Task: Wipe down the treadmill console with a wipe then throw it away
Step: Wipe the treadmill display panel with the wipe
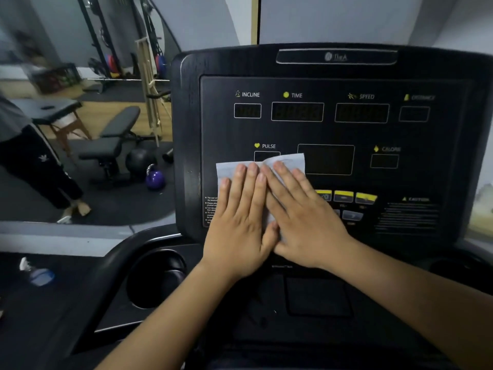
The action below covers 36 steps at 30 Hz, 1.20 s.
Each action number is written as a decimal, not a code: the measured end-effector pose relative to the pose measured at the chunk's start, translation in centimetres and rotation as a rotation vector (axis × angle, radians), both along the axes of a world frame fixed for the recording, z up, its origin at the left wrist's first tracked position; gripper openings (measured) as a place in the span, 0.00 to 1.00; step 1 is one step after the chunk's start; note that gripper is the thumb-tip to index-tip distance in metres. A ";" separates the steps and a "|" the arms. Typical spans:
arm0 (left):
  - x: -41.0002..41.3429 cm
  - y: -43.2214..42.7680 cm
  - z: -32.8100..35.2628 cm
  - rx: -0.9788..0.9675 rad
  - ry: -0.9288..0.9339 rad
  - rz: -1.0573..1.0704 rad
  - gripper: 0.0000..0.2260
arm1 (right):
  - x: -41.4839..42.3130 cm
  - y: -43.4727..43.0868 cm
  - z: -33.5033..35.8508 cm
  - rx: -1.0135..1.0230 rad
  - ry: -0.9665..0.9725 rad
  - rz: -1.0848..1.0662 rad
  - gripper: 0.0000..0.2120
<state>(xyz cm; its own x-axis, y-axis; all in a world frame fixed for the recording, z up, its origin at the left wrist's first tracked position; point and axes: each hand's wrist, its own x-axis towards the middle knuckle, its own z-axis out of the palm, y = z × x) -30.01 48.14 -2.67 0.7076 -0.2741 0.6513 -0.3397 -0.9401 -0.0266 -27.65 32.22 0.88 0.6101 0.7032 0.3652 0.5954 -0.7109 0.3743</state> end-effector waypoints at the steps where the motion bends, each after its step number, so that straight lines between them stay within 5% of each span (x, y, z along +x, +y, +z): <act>1: 0.0 0.1 0.0 0.005 0.011 0.002 0.34 | 0.0 -0.1 0.1 0.000 0.009 -0.001 0.42; 14: -0.2 1.5 1.2 0.244 0.015 -0.020 0.41 | -0.7 -3.4 0.4 0.017 0.038 0.051 0.34; 26: 2.3 0.3 4.7 0.283 0.001 -0.094 0.46 | 2.0 -5.0 3.5 -0.014 -0.018 -0.021 0.54; 31: 7.6 -1.1 12.8 0.371 -0.001 -0.045 0.51 | 6.1 -6.3 11.7 -0.082 -0.052 -0.117 0.56; 36: 6.1 -2.4 10.0 0.330 0.018 -0.100 0.51 | 4.3 -7.5 8.7 -0.062 -0.016 -0.125 0.54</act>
